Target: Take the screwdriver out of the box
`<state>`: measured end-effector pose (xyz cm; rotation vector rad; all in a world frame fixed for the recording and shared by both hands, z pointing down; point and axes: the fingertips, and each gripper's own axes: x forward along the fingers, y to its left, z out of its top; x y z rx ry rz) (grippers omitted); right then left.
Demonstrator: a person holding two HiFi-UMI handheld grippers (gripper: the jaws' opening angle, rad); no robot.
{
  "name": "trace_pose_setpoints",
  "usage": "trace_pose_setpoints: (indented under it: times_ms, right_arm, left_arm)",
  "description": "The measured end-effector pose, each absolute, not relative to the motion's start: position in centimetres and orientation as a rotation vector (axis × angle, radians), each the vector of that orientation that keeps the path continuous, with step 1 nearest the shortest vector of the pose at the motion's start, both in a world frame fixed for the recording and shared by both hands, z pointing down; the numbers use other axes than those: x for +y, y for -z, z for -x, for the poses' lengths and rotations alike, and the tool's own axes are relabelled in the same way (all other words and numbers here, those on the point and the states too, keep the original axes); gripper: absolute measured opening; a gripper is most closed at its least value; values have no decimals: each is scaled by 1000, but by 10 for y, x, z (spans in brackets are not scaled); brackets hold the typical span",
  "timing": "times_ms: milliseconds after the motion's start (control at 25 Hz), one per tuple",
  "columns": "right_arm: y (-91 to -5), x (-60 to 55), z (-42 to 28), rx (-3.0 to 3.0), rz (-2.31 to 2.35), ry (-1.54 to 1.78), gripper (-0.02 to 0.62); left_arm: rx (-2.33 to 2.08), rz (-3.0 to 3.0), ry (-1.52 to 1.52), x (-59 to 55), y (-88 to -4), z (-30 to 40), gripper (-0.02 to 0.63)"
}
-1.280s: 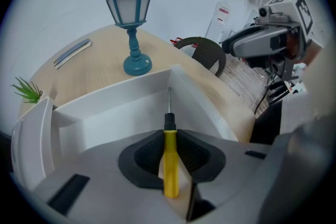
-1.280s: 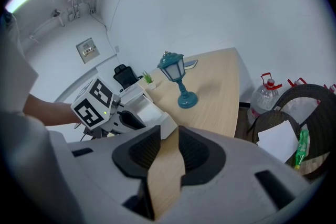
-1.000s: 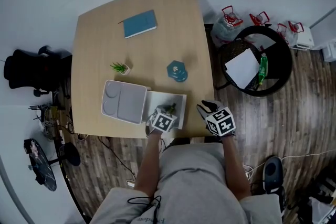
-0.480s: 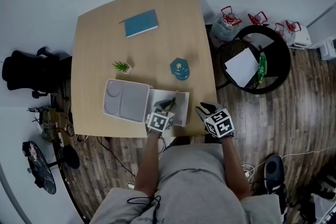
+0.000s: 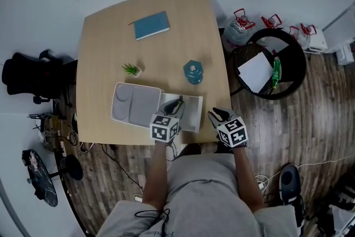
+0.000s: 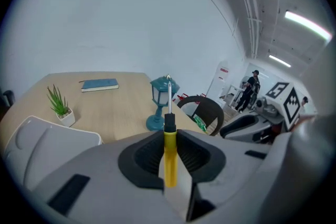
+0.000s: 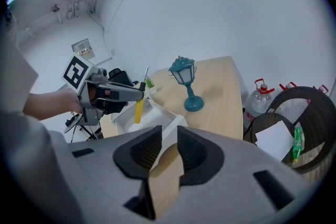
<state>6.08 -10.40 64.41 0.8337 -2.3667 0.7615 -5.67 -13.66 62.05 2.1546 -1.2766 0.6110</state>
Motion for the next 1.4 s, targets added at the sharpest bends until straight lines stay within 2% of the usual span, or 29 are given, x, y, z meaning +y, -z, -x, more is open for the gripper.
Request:
trace_pose_setpoints:
  times_ms: [440, 640, 1040, 1400]
  right_arm:
    - [-612, -116, -33, -2495, -1013, -761, 81]
    - [-614, -106, -15, -2424, -982, -532, 78]
    - [-605, -98, 10, -2479, -1078, -638, 72]
    - [-616, -90, 18, -2434, -1123, -585, 64]
  left_arm:
    - [-1363, -2246, -447, -137, -568, 91, 72]
    - [-1349, -2307, -477, -131, -561, 99, 72]
    - [-1310, -2368, -432, -122, -553, 121, 72]
    - [-1304, -2400, -340, -122, -551, 136, 72]
